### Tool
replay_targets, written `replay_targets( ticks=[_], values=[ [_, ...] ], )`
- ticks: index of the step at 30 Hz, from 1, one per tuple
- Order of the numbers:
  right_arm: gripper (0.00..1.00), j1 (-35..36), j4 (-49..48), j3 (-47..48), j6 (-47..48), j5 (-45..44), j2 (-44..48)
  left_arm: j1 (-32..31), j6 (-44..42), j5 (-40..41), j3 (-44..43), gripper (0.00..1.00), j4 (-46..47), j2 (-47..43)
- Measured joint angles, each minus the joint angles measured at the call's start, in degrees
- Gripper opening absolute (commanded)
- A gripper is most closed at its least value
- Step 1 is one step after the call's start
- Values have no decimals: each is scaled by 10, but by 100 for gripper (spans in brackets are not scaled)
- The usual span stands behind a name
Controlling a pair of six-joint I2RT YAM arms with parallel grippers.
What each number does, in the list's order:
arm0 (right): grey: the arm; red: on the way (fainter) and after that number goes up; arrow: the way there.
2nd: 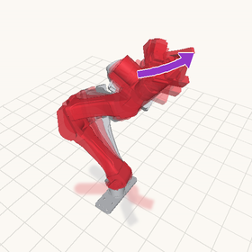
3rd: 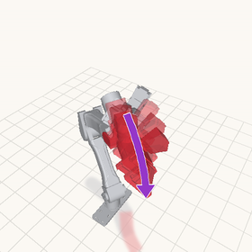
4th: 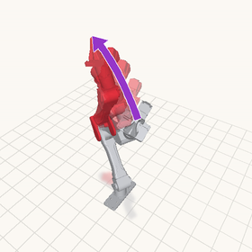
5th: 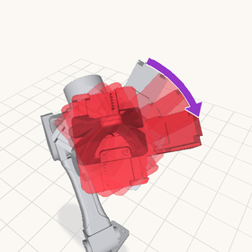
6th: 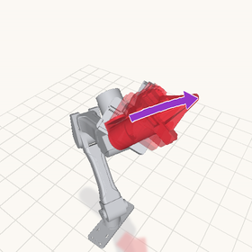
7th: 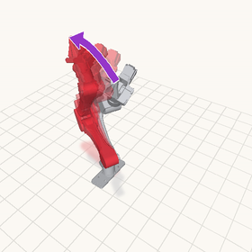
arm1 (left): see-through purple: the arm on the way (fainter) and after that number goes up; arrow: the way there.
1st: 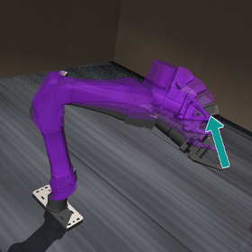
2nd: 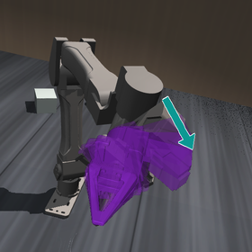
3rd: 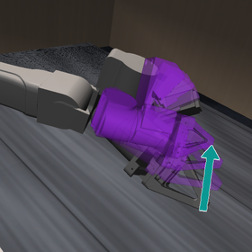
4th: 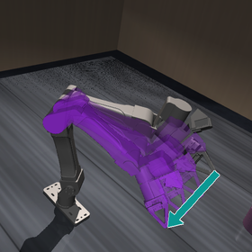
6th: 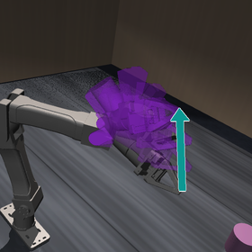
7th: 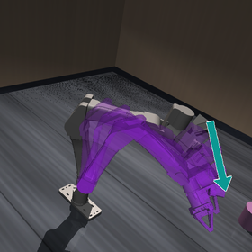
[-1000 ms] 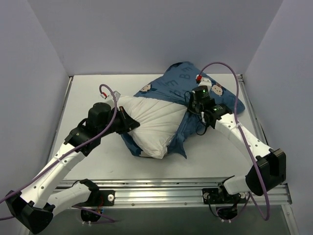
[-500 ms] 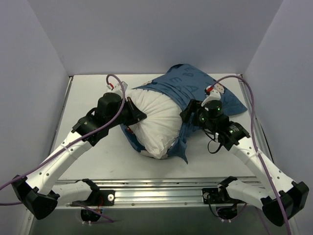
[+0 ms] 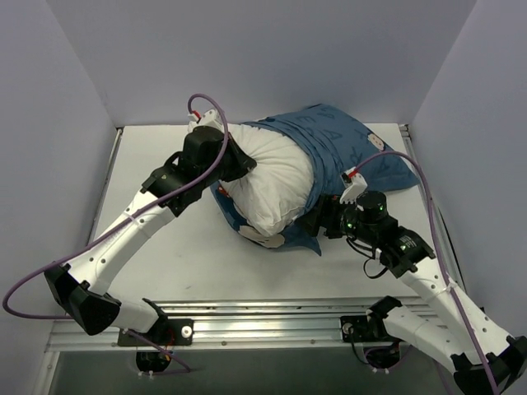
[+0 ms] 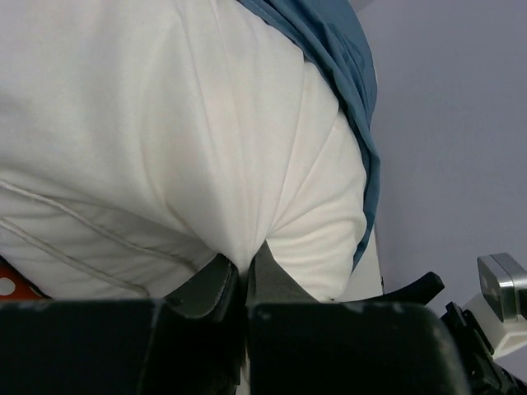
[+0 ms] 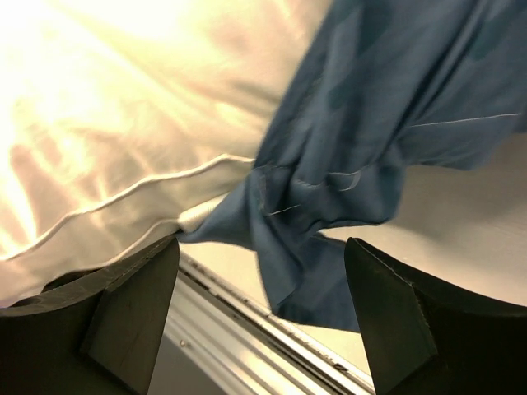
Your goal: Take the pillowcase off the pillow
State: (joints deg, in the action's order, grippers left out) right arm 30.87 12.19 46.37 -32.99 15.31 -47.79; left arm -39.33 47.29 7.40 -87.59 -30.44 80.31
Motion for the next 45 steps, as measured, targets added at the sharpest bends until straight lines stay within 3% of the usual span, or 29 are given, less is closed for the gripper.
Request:
replay_targets(
  ticks=[4,7,9,10,11,13,14,19,23,27,31,37,44,45],
  values=[
    [77,0,-15,-11,1,42,9,-3,1,4,-5,2,-3,1],
    [70,0,-34,-27,2,56,0,-5,1,8,-5,2,-3,1],
    [60,0,-52,-45,4,63,-14,-7,1,10,-7,2,-5,1],
    [54,0,-60,-52,6,65,-24,-7,1,10,-8,2,-7,1],
    [36,0,-69,-60,9,66,-35,-7,1,10,-10,2,-9,1],
    [16,0,-84,-75,15,65,-58,-8,1,10,-10,2,-12,1],
    [0,0,-91,-80,15,62,-69,-8,1,10,-11,2,-13,1],
    [0,-11,-116,-87,10,18,-112,-7,2,5,-11,2,-35,-6],
    [0,-90,-136,-87,-5,-4,-152,-4,4,-27,-11,2,-57,-26],
    [0,-194,-174,-88,-32,-11,-188,10,13,-111,-10,2,-85,-49],
    [0,-248,-228,-82,-59,1,-218,48,36,-216,-3,2,-95,-67],
    [0,-266,-252,-51,-75,15,-263,84,73,-334,61,2,-58,-99],
    [0,-251,-211,-47,-39,9,-254,85,25,-329,146,2,-55,-137],
    [4,-242,-201,-49,-34,1,-245,86,18,-325,166,2,-55,-147]
  ],
)
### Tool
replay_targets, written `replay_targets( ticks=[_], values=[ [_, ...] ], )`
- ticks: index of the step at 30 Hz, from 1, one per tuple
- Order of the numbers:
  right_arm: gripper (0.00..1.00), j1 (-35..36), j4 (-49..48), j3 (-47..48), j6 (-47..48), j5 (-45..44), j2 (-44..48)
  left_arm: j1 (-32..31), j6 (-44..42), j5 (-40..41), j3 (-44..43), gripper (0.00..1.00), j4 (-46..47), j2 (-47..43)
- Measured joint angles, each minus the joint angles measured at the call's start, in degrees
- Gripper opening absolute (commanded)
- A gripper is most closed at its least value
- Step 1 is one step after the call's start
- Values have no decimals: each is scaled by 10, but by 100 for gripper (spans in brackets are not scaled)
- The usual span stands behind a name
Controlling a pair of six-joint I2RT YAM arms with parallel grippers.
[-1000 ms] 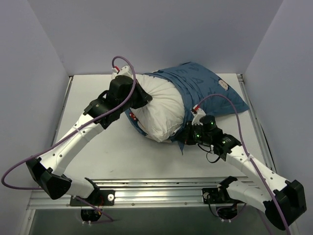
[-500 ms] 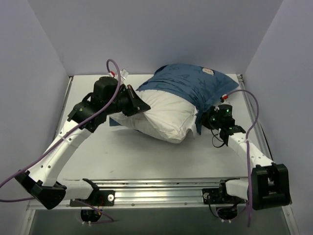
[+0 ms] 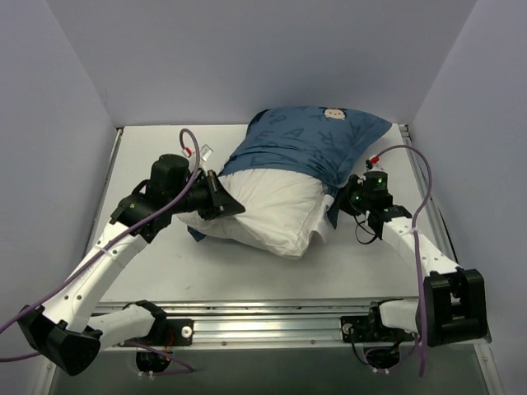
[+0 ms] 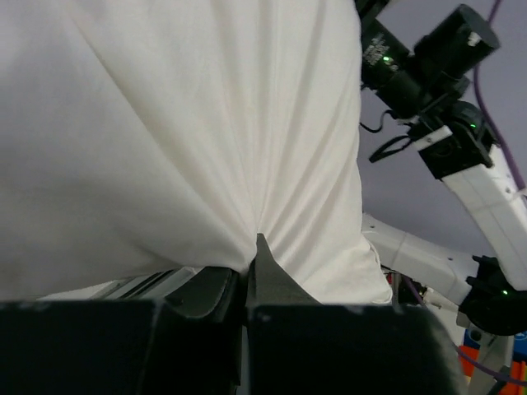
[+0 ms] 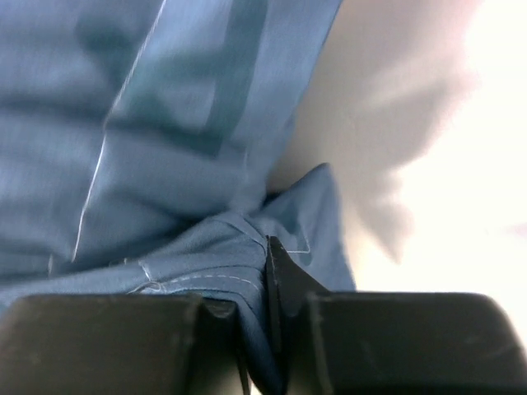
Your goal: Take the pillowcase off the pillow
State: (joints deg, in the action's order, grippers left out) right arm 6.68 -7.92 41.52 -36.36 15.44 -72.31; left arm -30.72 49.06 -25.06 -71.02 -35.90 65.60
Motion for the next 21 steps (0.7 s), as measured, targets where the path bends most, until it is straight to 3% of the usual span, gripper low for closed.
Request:
replay_targets(
  ticks=[2,3,4,5,7,8,13,21],
  values=[
    [20,28,30,-11,12,-30,34,2,-7,11,41,18,1,-19],
    [27,40,43,-19,17,-47,54,2,-10,20,66,49,4,-31],
    [34,50,59,-25,21,-61,76,2,-10,29,90,65,3,-43],
    [50,58,76,-30,26,-74,100,2,-9,43,116,77,3,-58],
    [70,70,112,-34,34,-97,146,4,-7,74,147,99,-16,-88],
    [74,74,128,-34,37,-107,167,5,-7,90,150,94,-28,-100],
    [83,81,215,22,69,-144,201,24,-16,178,122,94,-65,-131],
    [84,115,221,221,146,-130,101,51,-19,226,89,94,-41,-59]
  ],
)
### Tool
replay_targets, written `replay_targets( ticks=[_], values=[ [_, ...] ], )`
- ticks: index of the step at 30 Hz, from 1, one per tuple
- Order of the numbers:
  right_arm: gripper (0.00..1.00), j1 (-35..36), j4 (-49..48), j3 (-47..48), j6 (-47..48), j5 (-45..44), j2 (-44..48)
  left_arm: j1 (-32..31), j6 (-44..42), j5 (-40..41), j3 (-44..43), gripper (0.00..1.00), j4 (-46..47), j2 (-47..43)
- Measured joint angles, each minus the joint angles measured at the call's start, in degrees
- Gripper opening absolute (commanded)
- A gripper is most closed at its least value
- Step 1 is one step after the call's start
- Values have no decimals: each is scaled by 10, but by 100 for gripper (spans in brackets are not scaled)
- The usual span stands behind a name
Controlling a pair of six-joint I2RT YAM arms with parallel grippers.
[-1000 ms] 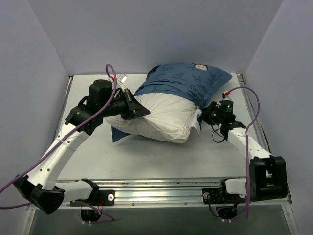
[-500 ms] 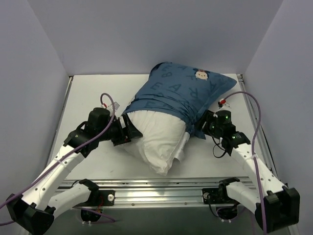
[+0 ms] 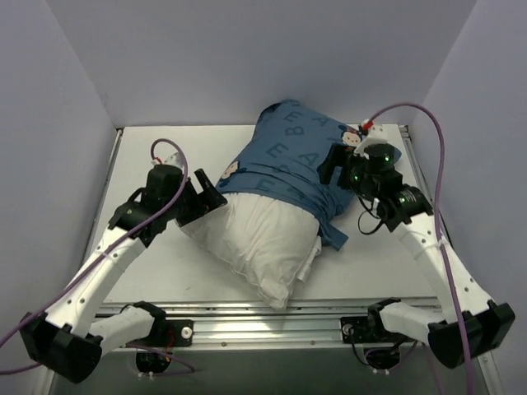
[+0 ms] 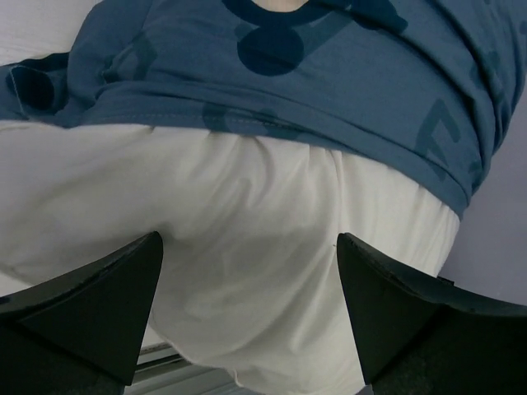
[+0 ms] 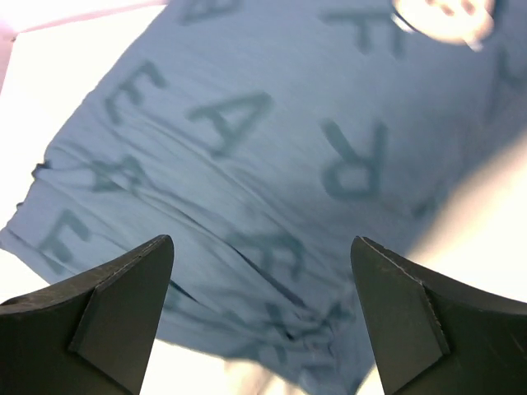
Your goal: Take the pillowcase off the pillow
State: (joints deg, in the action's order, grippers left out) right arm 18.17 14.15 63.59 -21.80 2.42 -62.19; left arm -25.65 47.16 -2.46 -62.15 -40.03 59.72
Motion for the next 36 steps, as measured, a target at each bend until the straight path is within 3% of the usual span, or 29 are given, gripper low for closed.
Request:
replay_targets(
  ticks=[6,12,13,16,17,19,21,23,27,30,33,34,36],
  values=[
    [85,71,-12,101,57,0,-115,0,5,-23,-20,94,53,108],
    [88,171,-14,221,136,-2,-242,-1,20,-45,22,98,98,116],
    [90,183,-14,238,149,-2,-262,-2,22,-47,33,82,108,111],
    [91,215,-12,292,189,2,-323,-2,31,-47,70,58,130,93],
    [91,224,-8,310,201,5,-344,-2,33,-48,84,45,139,87],
    [93,241,3,354,227,10,-389,-2,37,-49,105,33,155,79],
    [93,255,17,395,247,13,-431,-3,43,-51,120,14,174,74],
    [94,265,27,429,265,15,-469,-5,46,-52,130,3,192,72],
    [94,277,52,468,294,13,-532,-6,45,-54,140,2,211,71],
    [85,281,65,473,314,0,-566,-6,40,-52,143,2,213,70],
    [48,282,64,473,326,-32,-580,-6,32,-47,145,2,212,68],
    [22,283,61,473,327,-49,-581,-7,30,-45,145,2,210,64],
    [3,284,56,474,325,-76,-581,-12,25,-40,144,2,204,50]
  ],
)
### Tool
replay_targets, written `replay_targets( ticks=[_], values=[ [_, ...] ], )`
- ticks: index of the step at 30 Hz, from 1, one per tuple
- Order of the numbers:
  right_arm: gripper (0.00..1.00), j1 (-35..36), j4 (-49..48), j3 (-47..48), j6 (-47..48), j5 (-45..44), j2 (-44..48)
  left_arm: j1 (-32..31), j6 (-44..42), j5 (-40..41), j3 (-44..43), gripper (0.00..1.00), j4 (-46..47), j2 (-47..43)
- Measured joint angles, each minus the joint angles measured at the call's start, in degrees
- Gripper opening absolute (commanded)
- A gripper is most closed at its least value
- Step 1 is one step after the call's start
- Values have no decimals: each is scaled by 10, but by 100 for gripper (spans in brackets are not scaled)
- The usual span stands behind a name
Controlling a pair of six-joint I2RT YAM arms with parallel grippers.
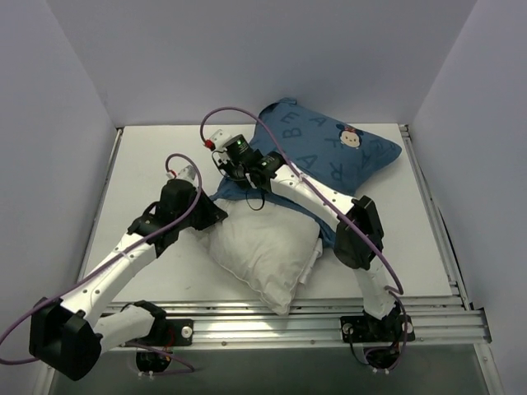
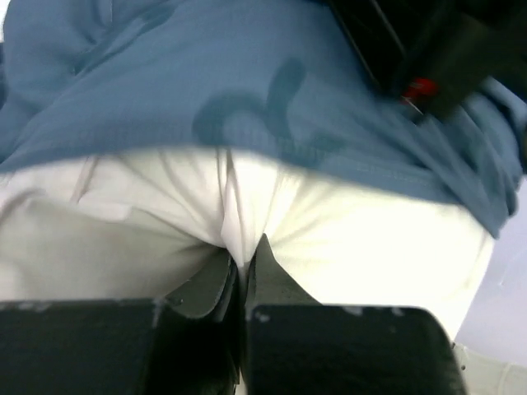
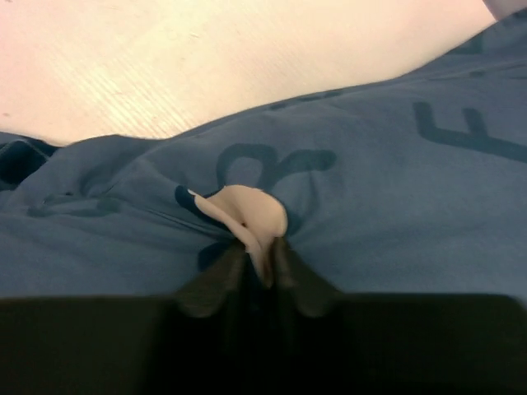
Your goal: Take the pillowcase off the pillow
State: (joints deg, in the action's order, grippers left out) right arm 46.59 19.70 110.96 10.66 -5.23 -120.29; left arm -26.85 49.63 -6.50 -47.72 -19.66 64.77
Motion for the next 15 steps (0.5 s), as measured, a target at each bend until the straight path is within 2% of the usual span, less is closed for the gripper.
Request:
replay_targets(
  ticks=[1,7,15],
  values=[
    [0,0,-1,1,-4,-14,0,-4,-5,4,-1,2,-5,-9],
    [0,-11,11,26,-48,-66,-3,-41,-22,45,-28,2,-46,-61],
    [0,-124,87,109,-151,-89,-7,-97,-23,82,-64,2,-93,-133]
  ],
)
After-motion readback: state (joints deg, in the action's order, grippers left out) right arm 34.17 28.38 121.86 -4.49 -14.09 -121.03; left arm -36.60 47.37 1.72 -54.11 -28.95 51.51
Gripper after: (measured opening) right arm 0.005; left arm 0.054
